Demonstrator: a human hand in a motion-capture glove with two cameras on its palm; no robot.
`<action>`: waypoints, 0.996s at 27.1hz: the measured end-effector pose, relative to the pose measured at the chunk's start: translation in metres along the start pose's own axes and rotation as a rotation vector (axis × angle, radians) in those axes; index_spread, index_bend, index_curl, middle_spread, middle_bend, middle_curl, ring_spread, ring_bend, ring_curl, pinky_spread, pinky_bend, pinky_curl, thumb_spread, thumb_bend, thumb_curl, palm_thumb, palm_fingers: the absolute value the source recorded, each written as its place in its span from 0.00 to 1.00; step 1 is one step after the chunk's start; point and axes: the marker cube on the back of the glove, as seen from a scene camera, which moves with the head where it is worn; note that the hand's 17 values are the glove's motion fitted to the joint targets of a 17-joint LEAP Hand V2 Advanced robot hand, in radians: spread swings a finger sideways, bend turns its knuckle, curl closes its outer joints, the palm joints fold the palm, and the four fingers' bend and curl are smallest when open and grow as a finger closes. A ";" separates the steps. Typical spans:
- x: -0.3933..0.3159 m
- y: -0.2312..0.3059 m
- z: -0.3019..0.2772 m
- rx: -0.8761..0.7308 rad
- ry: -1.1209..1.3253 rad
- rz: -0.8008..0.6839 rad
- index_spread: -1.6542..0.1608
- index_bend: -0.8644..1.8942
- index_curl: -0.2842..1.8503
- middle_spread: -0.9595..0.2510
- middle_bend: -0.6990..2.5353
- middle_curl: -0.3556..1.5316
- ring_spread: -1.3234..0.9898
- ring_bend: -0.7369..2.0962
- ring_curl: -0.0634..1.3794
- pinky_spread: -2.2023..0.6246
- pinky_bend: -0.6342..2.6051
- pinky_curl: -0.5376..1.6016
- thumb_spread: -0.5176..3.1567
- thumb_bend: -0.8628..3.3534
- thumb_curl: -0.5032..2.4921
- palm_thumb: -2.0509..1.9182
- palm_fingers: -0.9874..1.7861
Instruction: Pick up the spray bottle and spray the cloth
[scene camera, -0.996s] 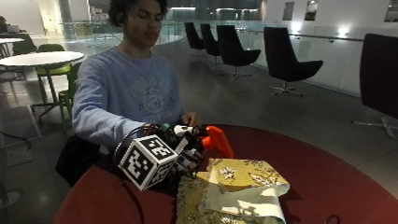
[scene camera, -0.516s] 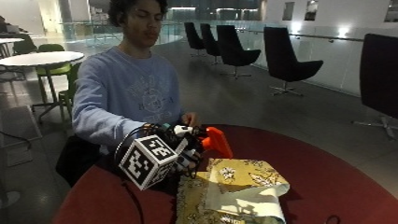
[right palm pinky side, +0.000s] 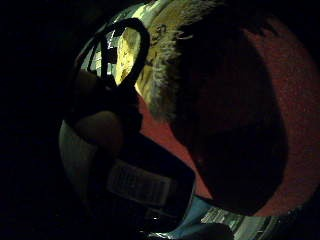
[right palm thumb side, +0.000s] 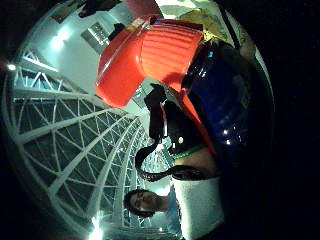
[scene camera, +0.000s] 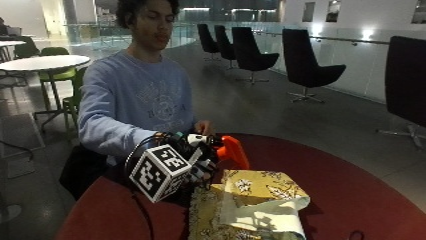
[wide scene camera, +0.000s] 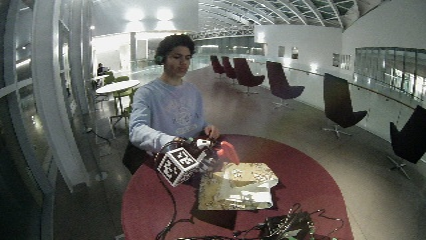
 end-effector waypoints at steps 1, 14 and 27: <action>-0.002 0.001 0.002 0.009 -0.008 -0.016 0.83 0.37 0.32 0.76 0.31 0.45 0.57 0.42 0.34 0.87 0.26 0.41 0.46 0.20 0.29 0.66 0.76; -0.063 0.019 0.103 -0.005 -0.216 -0.582 0.83 0.37 0.32 0.76 0.31 0.45 0.57 0.43 0.34 0.87 0.25 0.41 0.46 0.20 0.29 0.67 0.76; -0.102 0.009 0.257 -0.117 -0.224 -0.849 0.81 0.37 0.33 0.75 0.31 0.45 0.56 0.42 0.34 0.86 0.24 0.39 0.45 0.20 0.30 0.68 0.74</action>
